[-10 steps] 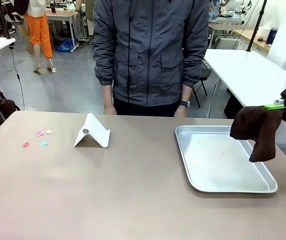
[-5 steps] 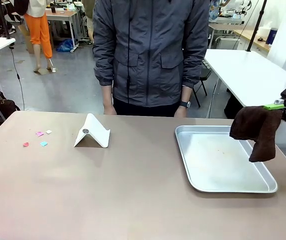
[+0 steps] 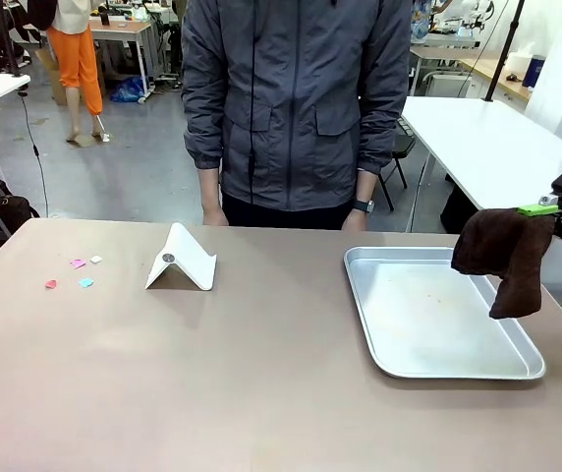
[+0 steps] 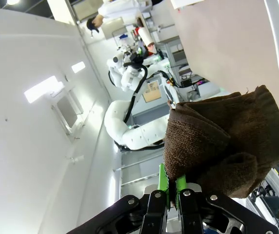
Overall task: Clean the surface of the table.
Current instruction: Clean the area not pointed to by the person.
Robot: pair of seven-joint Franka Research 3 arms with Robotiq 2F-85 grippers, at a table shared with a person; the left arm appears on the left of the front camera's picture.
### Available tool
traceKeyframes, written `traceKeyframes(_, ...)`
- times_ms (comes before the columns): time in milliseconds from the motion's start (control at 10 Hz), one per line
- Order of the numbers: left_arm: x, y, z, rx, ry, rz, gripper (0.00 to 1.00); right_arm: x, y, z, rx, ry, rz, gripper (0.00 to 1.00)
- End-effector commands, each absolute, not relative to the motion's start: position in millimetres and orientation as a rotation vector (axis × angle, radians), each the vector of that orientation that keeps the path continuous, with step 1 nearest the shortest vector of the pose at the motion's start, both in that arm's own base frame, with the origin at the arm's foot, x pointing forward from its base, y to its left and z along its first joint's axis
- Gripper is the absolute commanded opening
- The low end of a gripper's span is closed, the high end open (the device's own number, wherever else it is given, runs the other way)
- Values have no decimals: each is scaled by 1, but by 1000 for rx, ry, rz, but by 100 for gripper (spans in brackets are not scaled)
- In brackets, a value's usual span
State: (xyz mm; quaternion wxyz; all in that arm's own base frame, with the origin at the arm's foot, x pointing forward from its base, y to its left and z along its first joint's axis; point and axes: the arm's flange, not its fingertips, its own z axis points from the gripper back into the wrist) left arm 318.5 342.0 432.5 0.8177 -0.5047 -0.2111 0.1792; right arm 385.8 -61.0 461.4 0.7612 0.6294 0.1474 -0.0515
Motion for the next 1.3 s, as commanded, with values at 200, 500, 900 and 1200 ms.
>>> traceKeyframes(200,366,287,442,-882,-370,506,23,387,-62,466,1375,323,-88,6)
traceKeyframes(500,396,272,427,-766,-264,484,23,387,-62,466,1375,323,-88,6)
traceKeyframes(900,402,257,399,-679,-227,452,23,387,-62,466,1375,323,-88,6)
traceKeyframes(1200,401,253,390,-641,-207,333,23,387,-62,466,1375,323,-88,6)
